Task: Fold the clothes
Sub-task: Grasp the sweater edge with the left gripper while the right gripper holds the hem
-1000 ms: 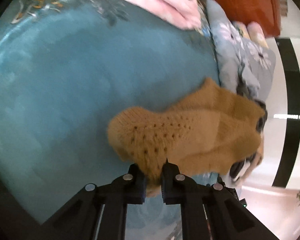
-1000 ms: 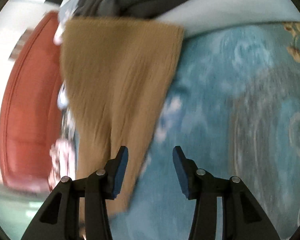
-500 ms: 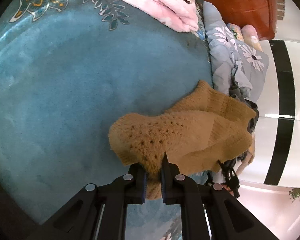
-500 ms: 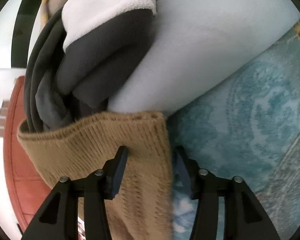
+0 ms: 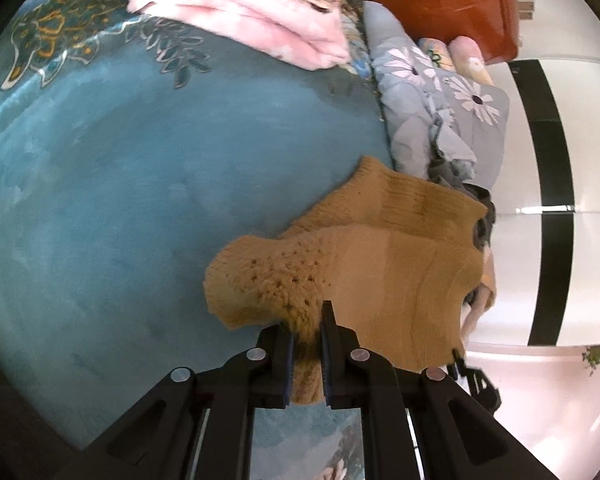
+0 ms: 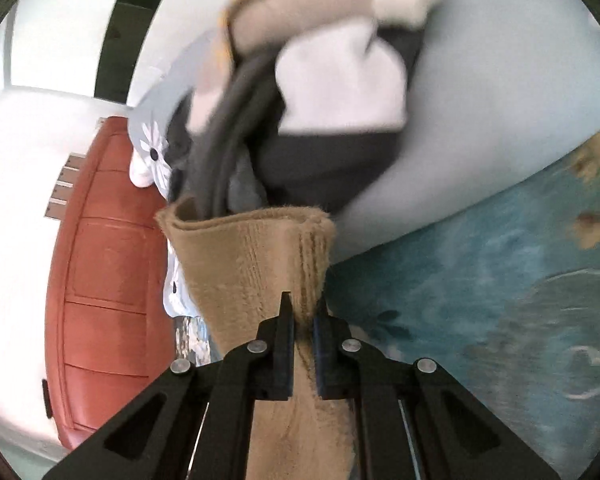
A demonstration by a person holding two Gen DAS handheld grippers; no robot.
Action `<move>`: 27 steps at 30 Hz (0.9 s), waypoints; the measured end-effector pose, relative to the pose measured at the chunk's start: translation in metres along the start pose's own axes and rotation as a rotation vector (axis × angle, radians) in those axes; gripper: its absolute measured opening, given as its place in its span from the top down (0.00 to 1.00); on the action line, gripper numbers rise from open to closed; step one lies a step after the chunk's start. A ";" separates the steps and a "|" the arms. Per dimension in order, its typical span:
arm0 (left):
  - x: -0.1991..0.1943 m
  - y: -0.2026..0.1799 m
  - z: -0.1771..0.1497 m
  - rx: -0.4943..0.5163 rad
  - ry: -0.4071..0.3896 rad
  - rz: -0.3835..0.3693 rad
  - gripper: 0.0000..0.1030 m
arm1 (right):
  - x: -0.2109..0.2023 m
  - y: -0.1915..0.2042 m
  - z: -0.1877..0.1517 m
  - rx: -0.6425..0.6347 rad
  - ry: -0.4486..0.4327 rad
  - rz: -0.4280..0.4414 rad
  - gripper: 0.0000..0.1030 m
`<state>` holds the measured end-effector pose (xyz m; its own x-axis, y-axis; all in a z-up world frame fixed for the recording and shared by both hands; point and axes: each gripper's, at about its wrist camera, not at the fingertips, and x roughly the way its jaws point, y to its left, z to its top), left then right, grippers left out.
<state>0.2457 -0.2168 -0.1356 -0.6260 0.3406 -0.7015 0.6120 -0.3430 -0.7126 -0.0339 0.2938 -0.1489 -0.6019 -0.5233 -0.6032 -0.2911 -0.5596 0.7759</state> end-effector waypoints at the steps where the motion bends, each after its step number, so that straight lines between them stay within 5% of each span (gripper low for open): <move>1: -0.002 -0.003 -0.002 0.017 0.002 -0.004 0.89 | -0.014 -0.004 0.002 -0.003 -0.012 0.000 0.93; 12: -0.027 -0.017 -0.034 0.147 0.018 0.022 0.90 | -0.137 -0.051 -0.036 -0.016 -0.054 0.003 0.93; 17: -0.063 0.010 -0.021 0.088 -0.096 0.048 0.90 | -0.154 -0.067 -0.080 -0.014 0.010 0.016 0.93; 21: -0.083 0.038 -0.007 0.002 -0.162 0.047 0.90 | -0.152 -0.081 -0.125 -0.041 0.153 -0.030 0.93; 27: -0.074 0.071 -0.005 -0.061 -0.120 0.102 0.90 | -0.134 -0.113 -0.159 -0.026 0.245 -0.159 0.93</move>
<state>0.3378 -0.2616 -0.1347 -0.6102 0.1986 -0.7670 0.7011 -0.3155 -0.6395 0.1978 0.3252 -0.1854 -0.3515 -0.5658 -0.7458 -0.3462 -0.6616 0.6651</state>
